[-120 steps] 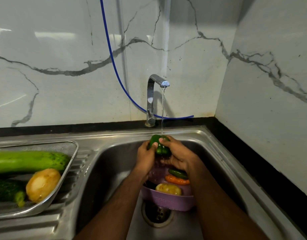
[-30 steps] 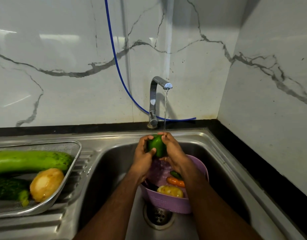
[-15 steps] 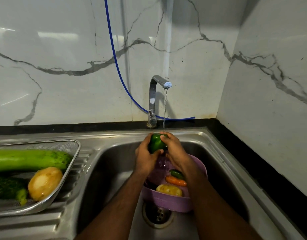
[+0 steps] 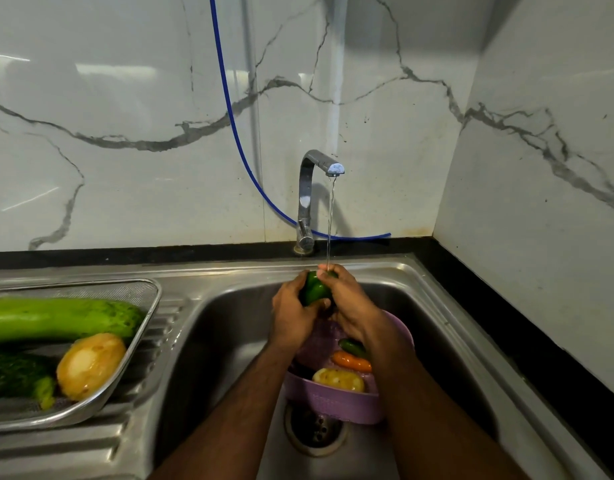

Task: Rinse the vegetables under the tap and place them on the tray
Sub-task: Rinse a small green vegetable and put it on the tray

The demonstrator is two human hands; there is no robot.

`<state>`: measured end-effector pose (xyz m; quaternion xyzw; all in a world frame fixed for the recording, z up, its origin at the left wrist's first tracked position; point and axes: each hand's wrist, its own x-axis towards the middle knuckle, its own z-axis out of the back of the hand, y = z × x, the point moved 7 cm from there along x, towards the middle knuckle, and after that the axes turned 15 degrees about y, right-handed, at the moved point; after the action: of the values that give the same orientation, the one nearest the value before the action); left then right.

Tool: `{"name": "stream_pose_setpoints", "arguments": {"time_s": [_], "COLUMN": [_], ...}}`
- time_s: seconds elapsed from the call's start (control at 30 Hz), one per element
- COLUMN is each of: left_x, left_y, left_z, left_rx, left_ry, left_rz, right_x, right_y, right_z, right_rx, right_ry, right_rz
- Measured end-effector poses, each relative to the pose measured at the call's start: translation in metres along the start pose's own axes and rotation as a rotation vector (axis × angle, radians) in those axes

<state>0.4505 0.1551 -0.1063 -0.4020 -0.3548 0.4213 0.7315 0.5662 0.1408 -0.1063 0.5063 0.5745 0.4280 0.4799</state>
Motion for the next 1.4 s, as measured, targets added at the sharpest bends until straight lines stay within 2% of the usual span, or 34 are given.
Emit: {"name": "stream_pose_setpoints", "arguments": {"time_s": [0.1,0.2,0.27,0.37,0.43,0.6,0.67,0.77,0.9,1.03,1.17,1.3,1.4], "left_x": [-0.003,-0.004,-0.003,0.001,0.002,0.001,-0.001,-0.004,-0.003,-0.002,0.0,-0.002,-0.003], "left_y": [-0.011,-0.017,-0.013,-0.001,0.002,0.004,0.007,0.008,0.012,0.01,0.005,-0.007,-0.011], "left_z": [-0.005,-0.009,-0.006,-0.003,-0.005,-0.012,-0.014,-0.018,-0.014,-0.011,-0.01,-0.007,-0.012], "left_rx": [0.06,0.104,0.073,-0.099,-0.173,-0.43,-0.551,-0.763,-0.758,-0.85,-0.76,-0.518,-0.27], "left_ry": [-0.01,0.021,0.004,0.005,0.041,0.111,0.134,0.182,0.16,0.111,0.104,0.159,0.24], "left_rz": [-0.078,-0.118,-0.095,-0.011,0.011,0.031,0.077,0.094,0.074,0.056,0.012,-0.095,-0.136], "right_x": [0.001,0.003,0.001,-0.002,-0.003,0.002,0.007,0.009,0.002,0.003,0.006,0.006,0.0], "right_y": [0.001,-0.003,-0.005,-0.007,-0.004,0.011,0.008,0.002,-0.001,0.003,0.007,0.009,0.005], "right_z": [0.01,0.012,0.009,0.011,0.012,0.012,0.009,0.005,-0.005,-0.005,-0.001,0.008,0.016], "right_rx": [-0.139,0.07,0.203,0.228,0.2,0.182,0.223,0.154,0.11,0.109,0.066,0.05,0.077], "right_ry": [-0.229,-0.316,-0.26,-0.129,-0.101,-0.128,-0.096,-0.056,0.013,0.03,-0.021,-0.102,-0.164], "right_rz": [0.031,-0.003,-0.08,-0.15,-0.111,0.15,0.151,0.088,0.009,0.045,0.072,0.071,0.004]}}
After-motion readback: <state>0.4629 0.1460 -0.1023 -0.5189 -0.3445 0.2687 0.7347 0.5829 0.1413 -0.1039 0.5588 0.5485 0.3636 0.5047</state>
